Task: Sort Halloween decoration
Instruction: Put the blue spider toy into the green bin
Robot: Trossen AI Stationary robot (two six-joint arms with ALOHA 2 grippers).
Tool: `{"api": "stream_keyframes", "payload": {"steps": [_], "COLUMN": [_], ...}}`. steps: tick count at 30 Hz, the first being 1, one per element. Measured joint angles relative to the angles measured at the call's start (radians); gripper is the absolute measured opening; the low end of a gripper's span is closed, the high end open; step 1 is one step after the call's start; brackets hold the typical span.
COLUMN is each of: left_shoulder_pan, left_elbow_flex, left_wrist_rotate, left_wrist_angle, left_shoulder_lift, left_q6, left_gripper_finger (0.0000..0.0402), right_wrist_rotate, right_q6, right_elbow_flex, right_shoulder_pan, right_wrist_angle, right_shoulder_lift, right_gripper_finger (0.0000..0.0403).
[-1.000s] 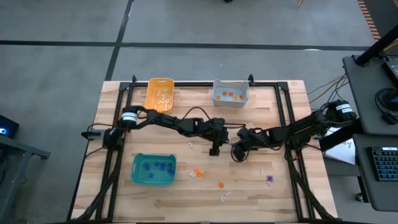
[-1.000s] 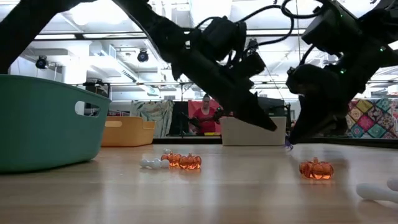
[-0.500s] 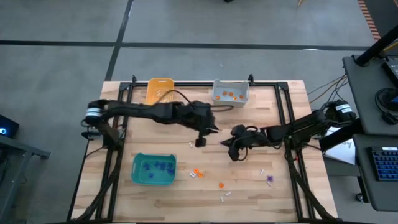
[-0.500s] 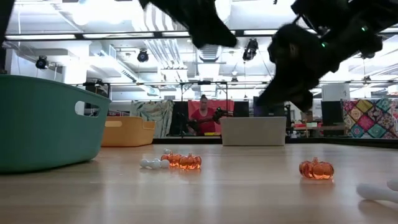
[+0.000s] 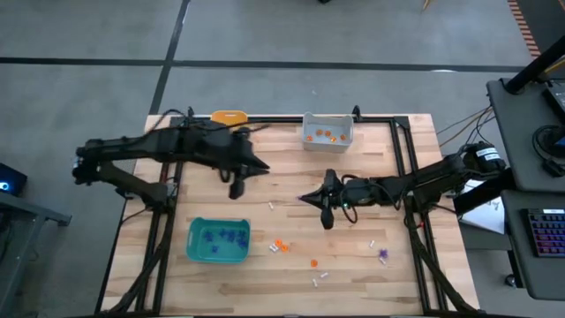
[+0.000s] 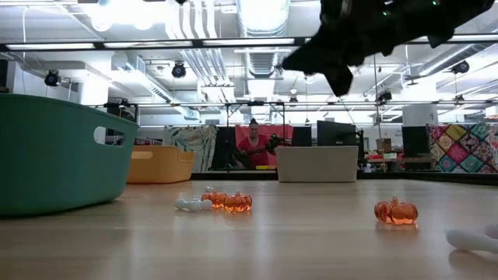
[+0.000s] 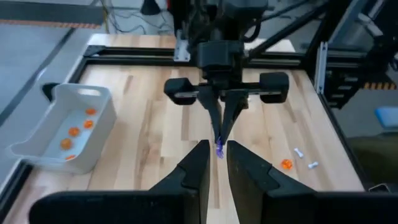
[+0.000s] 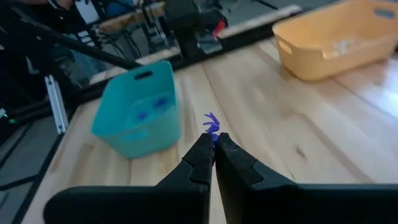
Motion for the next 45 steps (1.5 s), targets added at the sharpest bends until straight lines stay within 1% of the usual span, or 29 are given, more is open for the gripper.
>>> {"api": "stream_keyframes", "payload": {"steps": [2, 6, 9, 14, 19, 26, 34, 37, 40, 45], "left_shoulder_pan": [-0.002, -0.004, -0.004, -0.004, -0.004, -0.004, -0.004, -0.004, -0.004, -0.004], "left_elbow_flex": [-0.013, -0.058, -0.096, -0.174, -0.252, -0.323, -0.354, -0.354, -0.354, -0.354], "left_wrist_rotate": [-0.009, -0.015, -0.016, -0.017, -0.018, -0.017, -0.016, -0.016, -0.016, -0.017], "left_wrist_angle": [-0.001, -0.002, 0.008, 0.052, 0.096, 0.132, 0.140, 0.146, 0.146, 0.145], "left_shoulder_lift": [-0.045, -0.130, -0.188, -0.278, -0.356, -0.432, -0.470, -0.470, -0.459, -0.436], "left_q6": [-0.018, -0.054, -0.089, -0.121, -0.148, -0.180, -0.197, -0.197, -0.197, -0.197], "left_gripper_finger": [0.0037, 0.0037, 0.0037, 0.0037, 0.0037, 0.0037, 0.0037, 0.0037, 0.0037, 0.0037], "right_wrist_rotate": [-0.001, 0.000, -0.001, -0.006, -0.100, -0.159, -0.162, -0.162, -0.198, -0.211], "right_q6": [-0.027, -0.078, -0.128, -0.204, -0.255, -0.331, -0.394, -0.392, -0.393, -0.385], "right_elbow_flex": [0.018, 0.083, 0.149, 0.288, 0.439, 0.613, 0.735, 0.748, 0.749, 0.749], "right_shoulder_pan": [0.000, 0.000, 0.000, 0.000, 0.000, -0.001, -0.001, 0.003, 0.004, 0.004], "right_wrist_angle": [0.018, 0.043, 0.100, 0.090, 0.096, 0.038, -0.015, -0.018, -0.018, -0.034], "right_shoulder_lift": [0.020, 0.108, 0.191, 0.320, 0.445, 0.582, 0.695, 0.716, 0.727, 0.728], "right_gripper_finger": [0.0008, 0.0008, 0.0008, 0.0008, 0.0008, 0.0008, 0.0009, 0.0009, 0.0010, 0.0025]}}
